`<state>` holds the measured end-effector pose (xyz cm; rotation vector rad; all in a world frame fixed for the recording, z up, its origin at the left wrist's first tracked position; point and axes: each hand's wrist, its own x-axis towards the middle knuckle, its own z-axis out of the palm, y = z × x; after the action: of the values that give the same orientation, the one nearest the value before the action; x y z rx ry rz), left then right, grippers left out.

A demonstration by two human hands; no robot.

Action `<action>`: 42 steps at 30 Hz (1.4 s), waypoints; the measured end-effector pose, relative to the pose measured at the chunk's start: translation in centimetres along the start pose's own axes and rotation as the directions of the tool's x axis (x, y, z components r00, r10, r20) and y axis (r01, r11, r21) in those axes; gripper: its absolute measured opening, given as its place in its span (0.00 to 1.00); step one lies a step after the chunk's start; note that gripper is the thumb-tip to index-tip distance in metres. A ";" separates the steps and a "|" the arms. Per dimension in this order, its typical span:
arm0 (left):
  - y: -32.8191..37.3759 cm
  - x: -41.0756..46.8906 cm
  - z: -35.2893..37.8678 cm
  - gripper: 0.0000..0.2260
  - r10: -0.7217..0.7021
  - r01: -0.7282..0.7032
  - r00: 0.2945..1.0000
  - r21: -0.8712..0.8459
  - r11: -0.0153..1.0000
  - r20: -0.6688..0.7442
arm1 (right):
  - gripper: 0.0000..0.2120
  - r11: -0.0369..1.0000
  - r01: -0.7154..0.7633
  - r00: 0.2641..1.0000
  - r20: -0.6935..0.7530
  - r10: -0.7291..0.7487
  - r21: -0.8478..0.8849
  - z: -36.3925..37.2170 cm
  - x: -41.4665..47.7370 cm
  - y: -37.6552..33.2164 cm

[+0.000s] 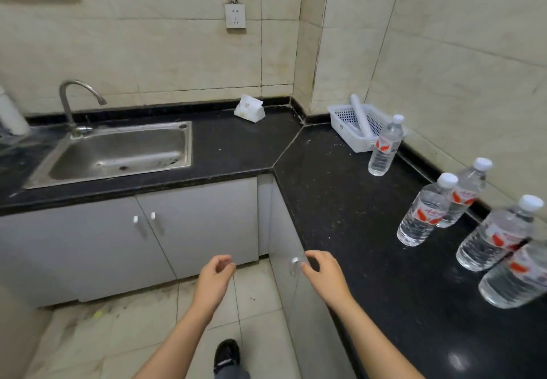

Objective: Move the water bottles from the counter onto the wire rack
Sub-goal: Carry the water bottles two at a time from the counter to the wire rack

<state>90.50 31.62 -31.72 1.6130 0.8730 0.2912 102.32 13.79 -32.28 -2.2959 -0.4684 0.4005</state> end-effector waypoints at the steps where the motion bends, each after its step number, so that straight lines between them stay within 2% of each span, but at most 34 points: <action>1: 0.6 1.6 0.3 0.05 -0.001 0.001 1.000 -0.006 1.000 0.008 | 0.18 1.000 -0.009 1.000 -0.020 0.009 0.012 -0.1 1.3 -0.1; 5: 2.9 8.8 2.3 0.05 0.018 -0.016 0.995 -0.020 1.000 0.094 | 0.17 0.996 -0.076 0.989 -0.124 0.080 0.036 -1.3 6.8 0.0; 9: 6.0 16.7 5.0 0.09 0.047 -0.050 0.980 0.010 0.999 0.192 | 0.16 0.979 -0.191 0.953 -0.225 0.203 0.074 -2.9 12.5 0.0; 13: 8.8 23.0 8.4 0.09 0.051 -0.074 0.946 0.060 0.995 0.319 | 0.16 0.940 -0.311 0.885 -0.319 0.340 0.138 -3.9 15.3 0.4; 16: 9.7 25.5 11.7 0.09 0.038 -0.081 0.907 0.085 0.993 0.419 | 0.16 0.889 -0.417 0.807 -0.373 0.458 0.189 -4.5 15.3 1.8; 18: 9.6 26.1 13.8 0.09 0.017 -0.089 0.865 0.120 0.989 0.502 | 0.15 0.840 -0.485 0.724 -0.426 0.542 0.244 -5.3 14.5 3.2; 21: 9.5 26.6 16.8 0.09 -0.039 -0.077 0.805 0.170 0.982 0.592 | 0.15 0.765 -0.509 0.532 -0.554 0.640 0.395 -7.1 13.5 5.5; 25: 10.4 27.1 20.6 0.07 -0.068 -0.128 0.727 0.231 0.964 0.684 | 0.17 0.721 -0.422 0.287 -0.674 0.681 0.549 -10.2 12.7 7.6; 27: 11.5 27.6 22.2 0.06 -0.056 -0.183 0.682 0.244 0.952 0.729 | 0.20 0.713 -0.359 0.208 -0.694 0.690 0.602 -11.7 12.7 8.5; 29: 12.8 28.4 23.5 0.06 -0.033 -0.232 0.650 0.239 0.943 0.760 | 0.26 0.743 -0.292 0.224 -0.712 0.665 0.602 -13.4 12.8 9.3; 31: 13.9 29.5 24.7 0.06 -0.015 -0.255 0.644 0.233 0.938 0.765 | 0.35 0.784 -0.223 0.358 -0.699 0.619 0.580 -15.4 13.0 10.3; 34: 14.4 30.6 26.0 0.06 -0.019 -0.246 0.647 0.232 0.941 0.762 | 0.47 0.786 -0.179 0.602 -0.566 0.564 0.592 -17.9 13.0 11.6; 36: 14.4 31.0 27.1 0.06 -0.039 -0.227 0.641 0.238 0.944 0.766 | 0.49 0.772 -0.204 0.661 -0.498 0.562 0.602 -18.9 13.2 12.4; 38: 14.4 31.4 28.2 0.06 -0.060 -0.221 0.623 0.249 0.943 0.780 | 0.46 0.739 -0.232 0.647 -0.467 0.602 0.632 -19.3 13.8 12.2; 42: 15.7 33.2 31.7 0.11 -0.048 -0.242 0.574 0.225 0.944 0.817 | 0.43 0.708 -0.187 0.512 -0.548 0.662 0.680 -18.7 15.8 11.4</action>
<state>138.92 30.54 -34.29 1.8253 0.0828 -0.5507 126.50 1.93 -30.19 -1.7308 0.6548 -0.2351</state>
